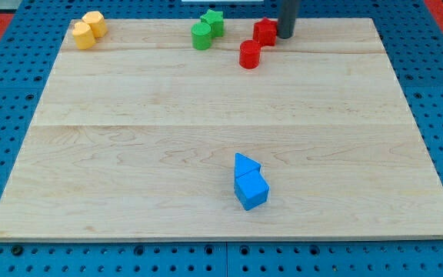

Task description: Move the red circle left a bit

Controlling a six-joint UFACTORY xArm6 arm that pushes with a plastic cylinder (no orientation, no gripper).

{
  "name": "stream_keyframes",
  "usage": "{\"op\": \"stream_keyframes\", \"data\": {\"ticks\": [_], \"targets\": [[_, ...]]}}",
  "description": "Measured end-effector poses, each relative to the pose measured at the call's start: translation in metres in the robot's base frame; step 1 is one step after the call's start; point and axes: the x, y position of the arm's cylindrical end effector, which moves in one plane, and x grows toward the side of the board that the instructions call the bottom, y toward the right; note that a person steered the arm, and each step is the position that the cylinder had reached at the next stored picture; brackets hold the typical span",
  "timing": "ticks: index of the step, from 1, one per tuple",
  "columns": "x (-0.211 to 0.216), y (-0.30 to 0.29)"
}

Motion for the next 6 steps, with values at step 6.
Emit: {"op": "stream_keyframes", "data": {"ticks": [6], "targets": [[0.062, -0.014]]}}
